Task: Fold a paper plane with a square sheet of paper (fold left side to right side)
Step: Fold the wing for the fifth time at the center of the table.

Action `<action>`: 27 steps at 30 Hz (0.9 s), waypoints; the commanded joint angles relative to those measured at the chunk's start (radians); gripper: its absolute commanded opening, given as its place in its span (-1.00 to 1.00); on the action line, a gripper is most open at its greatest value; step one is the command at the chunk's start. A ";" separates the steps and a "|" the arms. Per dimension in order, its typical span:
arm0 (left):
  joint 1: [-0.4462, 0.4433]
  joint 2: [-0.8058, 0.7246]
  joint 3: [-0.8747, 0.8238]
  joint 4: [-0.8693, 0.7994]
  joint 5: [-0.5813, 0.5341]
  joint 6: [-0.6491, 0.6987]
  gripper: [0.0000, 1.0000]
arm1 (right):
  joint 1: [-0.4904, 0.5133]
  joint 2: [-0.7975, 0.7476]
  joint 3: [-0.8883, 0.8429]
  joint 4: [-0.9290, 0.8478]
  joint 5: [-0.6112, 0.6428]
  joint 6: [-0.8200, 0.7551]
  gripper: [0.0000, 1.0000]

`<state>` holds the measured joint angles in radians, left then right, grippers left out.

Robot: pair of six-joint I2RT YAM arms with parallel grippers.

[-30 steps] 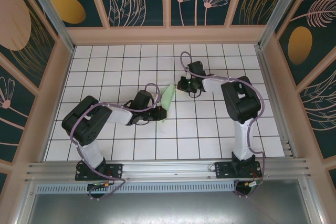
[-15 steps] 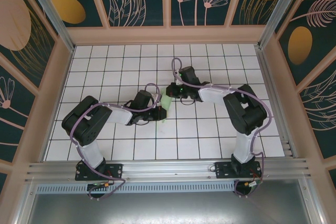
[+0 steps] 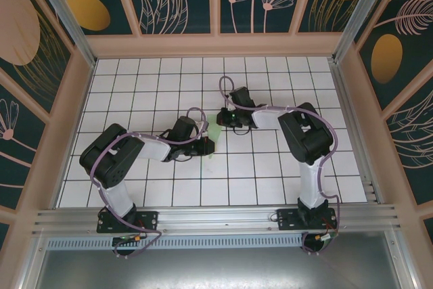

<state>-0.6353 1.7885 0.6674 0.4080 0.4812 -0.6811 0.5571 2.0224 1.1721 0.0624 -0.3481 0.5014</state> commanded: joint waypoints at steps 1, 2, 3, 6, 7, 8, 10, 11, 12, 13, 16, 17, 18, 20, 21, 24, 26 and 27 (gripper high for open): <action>-0.022 0.076 -0.043 -0.159 -0.081 0.026 -0.76 | -0.043 0.036 0.033 -0.018 0.026 -0.035 -1.00; -0.022 0.075 -0.044 -0.159 -0.082 0.025 -0.76 | -0.052 0.041 0.040 -0.023 0.030 -0.039 -1.00; -0.022 0.074 -0.045 -0.158 -0.082 0.027 -0.76 | -0.058 0.046 0.049 -0.026 0.034 -0.043 -1.00; -0.022 0.074 -0.045 -0.162 -0.082 0.027 -0.76 | -0.079 0.074 0.091 -0.054 0.044 -0.061 -1.00; -0.022 0.074 -0.046 -0.161 -0.081 0.028 -0.76 | -0.083 0.081 0.104 -0.061 0.046 -0.062 -1.00; -0.023 0.074 -0.047 -0.163 -0.081 0.027 -0.76 | -0.092 0.093 0.120 -0.068 0.047 -0.066 -1.00; -0.023 0.070 -0.048 -0.163 -0.083 0.027 -0.76 | -0.105 0.107 0.140 -0.073 0.047 -0.066 -1.00; -0.023 0.069 -0.048 -0.164 -0.083 0.027 -0.76 | -0.112 0.113 0.148 -0.074 0.047 -0.066 -1.00; -0.023 0.068 -0.049 -0.163 -0.084 0.026 -0.76 | -0.119 0.118 0.158 -0.077 0.047 -0.066 -1.00; -0.023 0.066 -0.049 -0.164 -0.084 0.028 -0.76 | -0.125 0.123 0.164 -0.080 0.049 -0.066 -1.00; -0.022 0.063 -0.049 -0.164 -0.084 0.026 -0.76 | -0.137 0.112 0.172 -0.083 0.044 -0.067 -1.00; -0.023 0.061 -0.047 -0.163 -0.085 0.026 -0.76 | -0.136 0.090 0.164 -0.077 0.046 -0.069 -1.00; -0.022 0.058 -0.048 -0.162 -0.084 0.025 -0.76 | -0.135 0.062 0.147 -0.068 0.047 -0.067 -1.00; -0.022 0.057 -0.045 -0.163 -0.083 0.025 -0.76 | -0.134 0.006 0.118 -0.058 0.049 -0.067 -1.00; -0.023 0.056 -0.044 -0.162 -0.081 0.025 -0.77 | -0.132 -0.023 0.105 -0.057 0.052 -0.067 -1.00; -0.022 0.055 -0.040 -0.161 -0.081 0.027 -0.76 | -0.116 -0.101 0.054 -0.055 0.030 -0.062 -1.00; -0.022 0.055 -0.038 -0.161 -0.081 0.028 -0.76 | -0.084 -0.144 0.011 -0.049 0.003 -0.052 -1.00; -0.022 0.055 -0.038 -0.161 -0.082 0.026 -0.76 | -0.068 -0.159 -0.009 -0.041 -0.009 -0.041 -1.00</action>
<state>-0.6418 1.7828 0.6659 0.4053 0.4625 -0.6807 0.4431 1.9450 1.2068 -0.0040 -0.3233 0.4511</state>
